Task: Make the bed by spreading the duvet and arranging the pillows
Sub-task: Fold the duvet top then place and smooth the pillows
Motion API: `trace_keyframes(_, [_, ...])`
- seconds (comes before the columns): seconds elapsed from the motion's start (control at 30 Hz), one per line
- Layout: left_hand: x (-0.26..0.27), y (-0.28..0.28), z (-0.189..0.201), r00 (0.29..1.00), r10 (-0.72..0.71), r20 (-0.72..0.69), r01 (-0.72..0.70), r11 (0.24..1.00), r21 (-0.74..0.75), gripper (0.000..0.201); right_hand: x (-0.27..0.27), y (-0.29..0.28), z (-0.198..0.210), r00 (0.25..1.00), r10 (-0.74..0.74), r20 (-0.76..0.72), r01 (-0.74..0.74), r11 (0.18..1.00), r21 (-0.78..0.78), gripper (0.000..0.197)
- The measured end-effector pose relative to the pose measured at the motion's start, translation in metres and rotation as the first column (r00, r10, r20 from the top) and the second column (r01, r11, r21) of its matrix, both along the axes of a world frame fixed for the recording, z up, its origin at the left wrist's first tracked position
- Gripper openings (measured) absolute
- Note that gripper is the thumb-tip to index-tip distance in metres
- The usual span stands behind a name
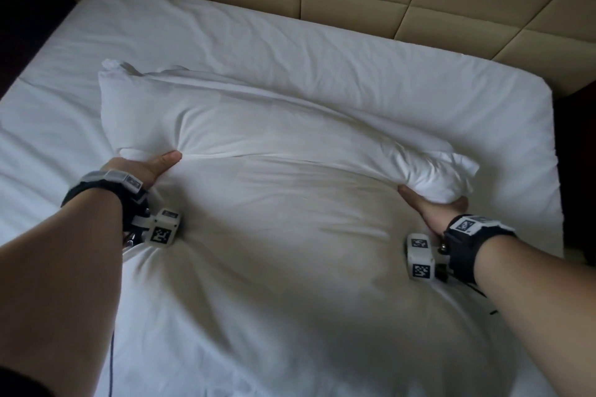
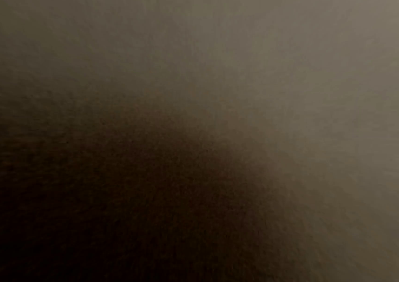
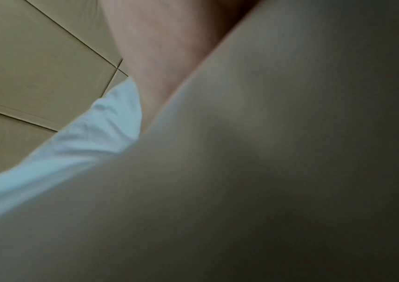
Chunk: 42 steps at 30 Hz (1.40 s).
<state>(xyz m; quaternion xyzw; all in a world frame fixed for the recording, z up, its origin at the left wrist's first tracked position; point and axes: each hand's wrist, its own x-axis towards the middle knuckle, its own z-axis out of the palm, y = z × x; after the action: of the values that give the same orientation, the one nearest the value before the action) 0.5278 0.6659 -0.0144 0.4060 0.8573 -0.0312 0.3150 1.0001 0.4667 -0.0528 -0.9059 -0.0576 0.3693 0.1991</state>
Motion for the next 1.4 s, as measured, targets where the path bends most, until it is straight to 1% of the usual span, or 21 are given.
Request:
trace_keyframes(0.07, [0.004,-0.008,0.009,0.999,-0.016,-0.034,0.017,1.0,0.025,0.148,0.003,-0.006,-0.002,1.0,0.003,-0.012,-0.003,1.0,-0.001,0.145])
trace_keyframes(0.1, [0.007,-0.013,0.015,0.999,-0.016,-0.049,0.019,0.999,0.045,0.144,0.005,-0.01,-0.002,1.0,0.012,-0.017,-0.012,1.0,0.004,0.149])
trace_keyframes(0.17, [0.012,-0.026,0.031,0.997,-0.007,-0.08,0.013,0.997,0.075,0.144,0.009,-0.019,-0.002,1.0,0.007,-0.029,-0.006,1.0,0.031,0.158])
trace_keyframes(0.2, [0.017,-0.035,0.041,0.996,0.006,-0.093,0.002,0.996,0.086,0.143,0.012,-0.024,-0.001,0.999,-0.003,-0.037,0.005,0.999,0.049,0.159])
trace_keyframes(0.27, [0.026,-0.05,0.063,0.994,0.029,-0.109,-0.018,0.994,0.108,0.132,0.021,-0.034,0.006,0.998,-0.02,-0.061,0.025,0.997,0.076,0.154])
trace_keyframes(0.33, [0.042,-0.065,0.092,0.993,0.049,-0.11,-0.035,0.991,0.127,0.128,0.032,-0.042,0.019,0.994,-0.025,-0.11,0.035,0.996,0.087,0.145])
trace_keyframes(0.4, [0.059,-0.076,0.123,0.993,0.046,-0.11,-0.029,0.988,0.155,0.131,0.042,-0.049,0.033,0.986,-0.009,-0.165,0.023,0.996,0.083,0.14])
trace_keyframes(0.47, [0.083,-0.087,0.16,0.99,0.016,-0.143,0.009,0.986,0.169,0.136,0.05,-0.055,0.052,0.973,0.037,-0.228,-0.021,0.997,0.072,0.147])
trace_keyframes(0.57, [0.13,-0.102,0.212,0.983,-0.009,-0.182,0.044,0.981,0.191,0.128,0.087,-0.053,0.045,0.958,0.119,-0.259,-0.085,0.987,0.139,0.164])
trace_keyframes(0.6, [0.145,-0.105,0.226,0.98,-0.025,-0.196,0.063,0.98,0.19,0.126,0.1,-0.049,0.056,0.951,0.158,-0.267,-0.114,0.979,0.171,0.167])
trace_keyframes(0.63, [0.161,-0.109,0.239,0.978,-0.033,-0.205,0.071,0.981,0.179,0.125,0.114,-0.044,0.074,0.945,0.175,-0.275,-0.12,0.971,0.207,0.165])
trace_keyframes(0.7, [0.189,-0.113,0.263,0.979,-0.031,-0.204,0.07,0.98,0.188,0.125,0.144,-0.035,0.122,0.945,0.204,-0.257,-0.127,0.95,0.286,0.152])
trace_keyframes(0.77, [0.215,-0.112,0.286,0.978,-0.022,-0.206,0.068,0.973,0.219,0.126,0.177,-0.024,0.162,0.955,0.185,-0.23,-0.096,0.932,0.35,0.154])
trace_keyframes(0.83, [0.242,-0.107,0.311,0.978,-0.032,-0.206,0.082,0.968,0.238,0.129,0.208,-0.013,0.191,0.964,0.152,-0.218,-0.068,0.933,0.353,0.152])
trace_keyframes(0.87, [0.253,-0.102,0.321,0.981,-0.023,-0.195,0.074,0.963,0.258,0.128,0.22,-0.006,0.202,0.967,0.142,-0.212,-0.06,0.935,0.351,0.151])
trace_keyframes(0.93, [0.275,-0.093,0.34,0.987,-0.001,-0.159,0.05,0.95,0.309,0.119,0.241,0.009,0.223,0.971,0.122,-0.208,-0.039,0.93,0.365,0.152])
trace_keyframes(1.03, [0.292,-0.072,0.355,0.989,-0.008,-0.148,0.059,0.938,0.342,0.11,0.258,0.033,0.242,0.973,0.113,-0.202,-0.021,0.912,0.409,0.154])
trace_keyframes(1.17, [0.292,-0.029,0.352,0.993,0.006,-0.116,0.04,0.92,0.391,0.114,0.261,0.068,0.249,0.975,0.106,-0.193,-0.002,0.881,0.473,0.152])
trace_keyframes(1.27, [0.282,0.025,0.334,0.994,-0.023,-0.11,0.063,0.922,0.382,0.118,0.253,0.107,0.241,0.98,0.086,-0.181,0.023,0.848,0.529,0.156])
trace_keyframes(1.37, [0.267,0.089,0.303,0.988,-0.108,-0.111,0.142,0.919,0.367,0.123,0.237,0.158,0.221,0.982,0.045,-0.182,0.067,0.822,0.565,0.17])
trace_keyframes(1.4, [0.257,0.116,0.288,0.989,-0.107,-0.099,0.136,0.92,0.367,0.125,0.231,0.176,0.212,0.984,0.024,-0.178,0.082,0.82,0.566,0.175])
